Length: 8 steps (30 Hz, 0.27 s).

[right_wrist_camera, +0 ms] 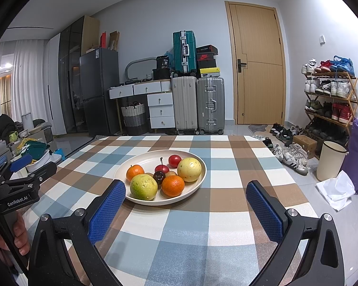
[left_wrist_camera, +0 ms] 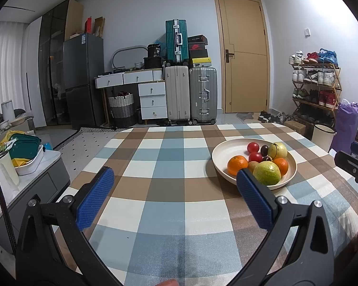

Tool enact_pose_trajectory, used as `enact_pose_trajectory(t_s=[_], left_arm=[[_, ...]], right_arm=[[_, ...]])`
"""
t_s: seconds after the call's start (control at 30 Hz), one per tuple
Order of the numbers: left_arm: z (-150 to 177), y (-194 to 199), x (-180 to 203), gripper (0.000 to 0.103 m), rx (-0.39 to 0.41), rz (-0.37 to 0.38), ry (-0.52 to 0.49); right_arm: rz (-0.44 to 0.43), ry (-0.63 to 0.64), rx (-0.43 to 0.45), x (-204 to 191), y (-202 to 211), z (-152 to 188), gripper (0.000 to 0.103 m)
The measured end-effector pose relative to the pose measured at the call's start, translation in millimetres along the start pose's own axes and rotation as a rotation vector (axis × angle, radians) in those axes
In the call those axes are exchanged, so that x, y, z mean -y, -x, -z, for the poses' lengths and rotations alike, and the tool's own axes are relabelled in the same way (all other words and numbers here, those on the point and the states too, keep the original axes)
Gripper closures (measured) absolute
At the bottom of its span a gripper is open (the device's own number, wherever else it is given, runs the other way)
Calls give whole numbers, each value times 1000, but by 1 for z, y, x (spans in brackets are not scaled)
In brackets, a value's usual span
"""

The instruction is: Organize fruits

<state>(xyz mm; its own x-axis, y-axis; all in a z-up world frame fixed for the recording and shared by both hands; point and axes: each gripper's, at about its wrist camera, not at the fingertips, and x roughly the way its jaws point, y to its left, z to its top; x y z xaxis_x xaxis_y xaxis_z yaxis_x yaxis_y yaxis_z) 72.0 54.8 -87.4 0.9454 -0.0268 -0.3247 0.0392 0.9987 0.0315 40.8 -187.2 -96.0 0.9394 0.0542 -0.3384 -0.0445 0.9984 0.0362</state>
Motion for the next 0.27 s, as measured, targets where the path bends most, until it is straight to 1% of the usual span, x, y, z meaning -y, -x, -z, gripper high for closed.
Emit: enact_pose_trajectory(t_s=[0.27], left_arm=[[0, 0, 1, 1, 0, 6, 0]], right_arm=[[0, -3, 0, 0, 0, 0, 0]])
